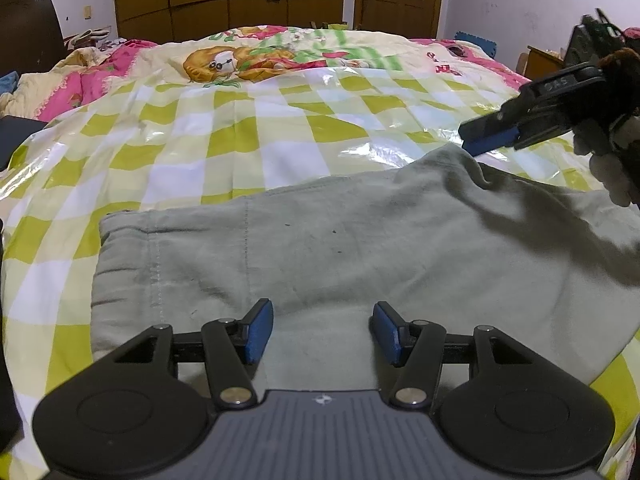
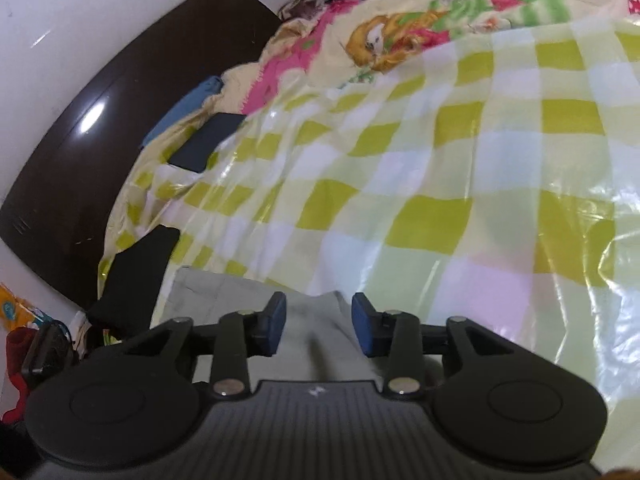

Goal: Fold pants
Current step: 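Move the right tool over the folded pants to flatten them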

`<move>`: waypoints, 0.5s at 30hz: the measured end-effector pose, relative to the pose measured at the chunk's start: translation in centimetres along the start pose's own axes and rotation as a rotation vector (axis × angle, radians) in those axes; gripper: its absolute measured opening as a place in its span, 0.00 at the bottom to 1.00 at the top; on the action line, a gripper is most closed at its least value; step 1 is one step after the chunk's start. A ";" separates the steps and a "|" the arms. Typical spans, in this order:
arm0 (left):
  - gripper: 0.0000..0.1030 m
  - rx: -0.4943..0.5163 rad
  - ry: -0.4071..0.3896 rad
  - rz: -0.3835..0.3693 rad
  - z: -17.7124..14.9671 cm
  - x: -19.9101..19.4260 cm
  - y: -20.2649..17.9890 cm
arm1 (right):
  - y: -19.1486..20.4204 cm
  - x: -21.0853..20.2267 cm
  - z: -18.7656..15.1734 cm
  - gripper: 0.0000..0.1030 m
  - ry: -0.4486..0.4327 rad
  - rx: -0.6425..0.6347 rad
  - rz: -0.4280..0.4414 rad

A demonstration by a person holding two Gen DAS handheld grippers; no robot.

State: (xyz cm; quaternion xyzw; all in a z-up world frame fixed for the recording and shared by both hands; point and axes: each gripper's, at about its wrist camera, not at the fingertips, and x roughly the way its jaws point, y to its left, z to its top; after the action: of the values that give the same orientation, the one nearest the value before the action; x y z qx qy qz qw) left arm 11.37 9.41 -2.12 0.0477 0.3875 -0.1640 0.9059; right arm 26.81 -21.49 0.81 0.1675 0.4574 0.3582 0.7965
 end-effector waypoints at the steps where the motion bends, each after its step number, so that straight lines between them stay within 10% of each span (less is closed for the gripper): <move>1: 0.67 0.001 0.001 0.000 0.0 0.0 0.0 | 0.1 0.7 -0.1 0.37 0.024 -0.007 -0.001; 15: 0.70 0.010 -0.002 -0.005 -0.1 0.2 0.0 | 2.7 1.7 -2.5 0.42 0.204 -0.123 -0.033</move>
State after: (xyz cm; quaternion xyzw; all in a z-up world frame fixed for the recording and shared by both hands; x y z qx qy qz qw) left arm 11.43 9.40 -2.37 0.0508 0.3858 -0.1683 0.9057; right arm 24.07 -18.56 0.10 0.0735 0.5159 0.3874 0.7605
